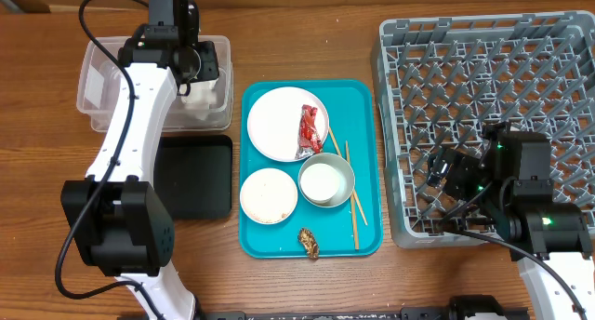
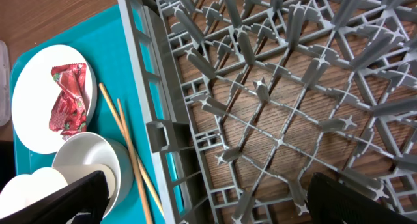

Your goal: Sort waste into correct bins and load items into the dishwasher

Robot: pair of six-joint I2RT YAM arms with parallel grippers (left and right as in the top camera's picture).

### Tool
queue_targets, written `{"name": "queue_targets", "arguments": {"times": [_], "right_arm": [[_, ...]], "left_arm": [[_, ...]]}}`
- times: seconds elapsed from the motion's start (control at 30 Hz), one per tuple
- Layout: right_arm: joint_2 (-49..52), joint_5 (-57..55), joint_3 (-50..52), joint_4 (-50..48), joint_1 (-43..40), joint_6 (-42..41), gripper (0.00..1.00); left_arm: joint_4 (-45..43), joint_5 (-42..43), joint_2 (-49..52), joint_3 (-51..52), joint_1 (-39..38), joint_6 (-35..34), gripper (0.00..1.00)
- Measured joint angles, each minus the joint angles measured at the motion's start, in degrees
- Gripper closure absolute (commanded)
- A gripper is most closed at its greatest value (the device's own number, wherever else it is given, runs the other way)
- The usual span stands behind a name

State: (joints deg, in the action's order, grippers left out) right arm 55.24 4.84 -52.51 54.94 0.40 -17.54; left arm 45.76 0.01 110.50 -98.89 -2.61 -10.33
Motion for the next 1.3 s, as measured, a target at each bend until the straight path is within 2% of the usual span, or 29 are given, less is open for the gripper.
{"name": "queue_targets", "arguments": {"times": [0.27,0.4,0.57,0.83,1.3], "right_arm": [[0.0,0.0,0.0,0.0,0.0,0.0,0.0],[0.0,0.0,0.0,0.0,0.0,0.0,0.0],[0.0,0.0,0.0,0.0,0.0,0.0,0.0],[0.0,0.0,0.0,0.0,0.0,0.0,0.0],[0.0,0.0,0.0,0.0,0.0,0.0,0.0]], "left_arm": [[2.6,7.3,0.0,0.0,-2.2,-0.2,0.45],[3.5,9.6,0.0,0.0,-7.2,-0.1,0.38],[2.8,10.1,0.0,0.8,-13.3,-0.2,0.37],[-3.1,9.0,0.0,9.3,-21.2,-0.2,0.36],[-13.4,7.9,0.0,23.9,-22.9,-0.5,0.36]]}}
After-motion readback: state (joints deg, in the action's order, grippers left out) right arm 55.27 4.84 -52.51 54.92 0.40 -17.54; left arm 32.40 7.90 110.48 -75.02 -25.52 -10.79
